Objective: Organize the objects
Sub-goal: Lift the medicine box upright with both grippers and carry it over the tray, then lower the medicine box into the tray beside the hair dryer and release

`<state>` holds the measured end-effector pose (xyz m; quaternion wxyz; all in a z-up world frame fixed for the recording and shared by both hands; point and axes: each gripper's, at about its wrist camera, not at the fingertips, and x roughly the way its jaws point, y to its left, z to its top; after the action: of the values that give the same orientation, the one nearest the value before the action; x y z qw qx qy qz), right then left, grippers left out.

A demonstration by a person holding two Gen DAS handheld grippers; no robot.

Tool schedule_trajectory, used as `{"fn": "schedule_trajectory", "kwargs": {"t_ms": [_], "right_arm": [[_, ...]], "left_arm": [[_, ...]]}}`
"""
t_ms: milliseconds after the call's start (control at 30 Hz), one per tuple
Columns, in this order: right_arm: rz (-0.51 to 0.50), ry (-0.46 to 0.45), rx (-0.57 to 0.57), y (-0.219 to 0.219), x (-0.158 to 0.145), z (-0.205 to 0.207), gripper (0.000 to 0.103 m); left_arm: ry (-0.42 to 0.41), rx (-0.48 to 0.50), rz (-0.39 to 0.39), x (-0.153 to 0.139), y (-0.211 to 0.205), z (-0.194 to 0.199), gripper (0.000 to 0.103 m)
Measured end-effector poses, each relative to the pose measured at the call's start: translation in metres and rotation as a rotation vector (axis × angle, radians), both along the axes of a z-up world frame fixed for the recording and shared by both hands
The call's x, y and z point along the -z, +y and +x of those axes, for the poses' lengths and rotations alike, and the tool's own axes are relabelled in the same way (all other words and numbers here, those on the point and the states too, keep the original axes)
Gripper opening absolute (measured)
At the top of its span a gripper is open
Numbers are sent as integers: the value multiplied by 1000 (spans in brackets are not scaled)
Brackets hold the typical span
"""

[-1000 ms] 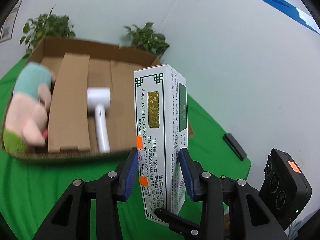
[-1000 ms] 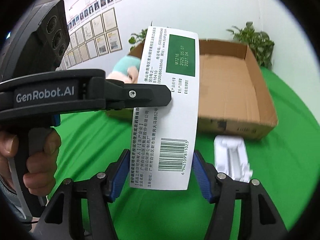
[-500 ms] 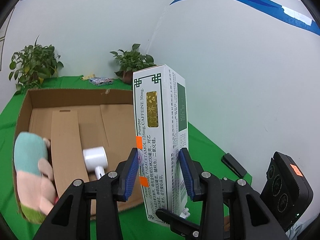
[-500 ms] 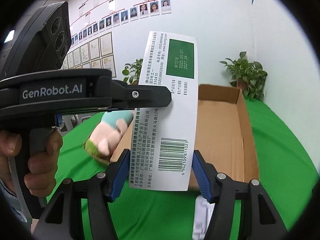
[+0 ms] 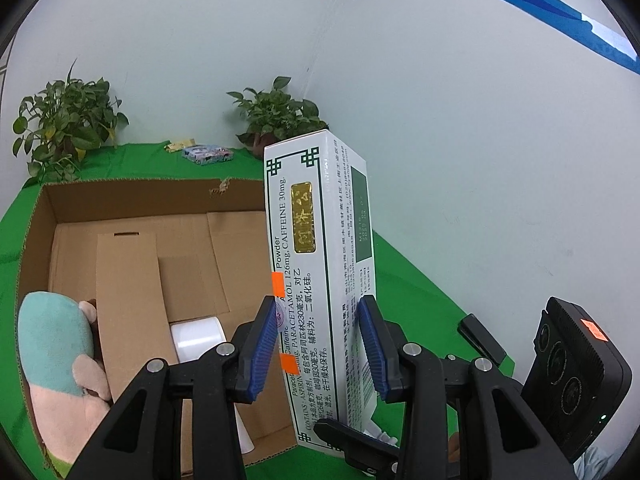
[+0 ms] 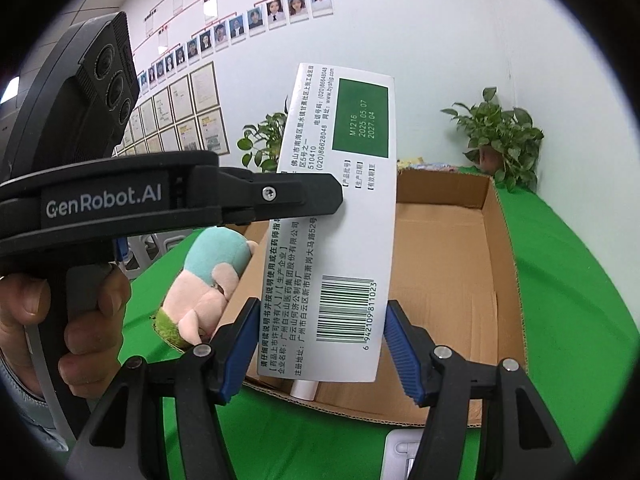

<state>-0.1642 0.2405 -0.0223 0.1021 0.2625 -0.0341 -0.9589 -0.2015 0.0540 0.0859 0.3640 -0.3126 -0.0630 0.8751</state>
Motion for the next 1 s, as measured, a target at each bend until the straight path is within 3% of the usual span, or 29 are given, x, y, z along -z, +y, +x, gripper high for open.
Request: {"fn": "schedule_trajectory", "kwargs": {"t_ms": [433, 767, 1000], "right_arm": [[-42, -199, 10, 14, 61, -36, 60], [-50, -301, 3, 19, 94, -60, 60], [-48, -355, 37, 21, 101, -67, 60]], "left_arm": [[-199, -2, -45, 104, 15, -60, 38], [-305, -25, -92, 147, 25, -91, 38], [-306, -37, -125, 154, 36, -98, 41]]}}
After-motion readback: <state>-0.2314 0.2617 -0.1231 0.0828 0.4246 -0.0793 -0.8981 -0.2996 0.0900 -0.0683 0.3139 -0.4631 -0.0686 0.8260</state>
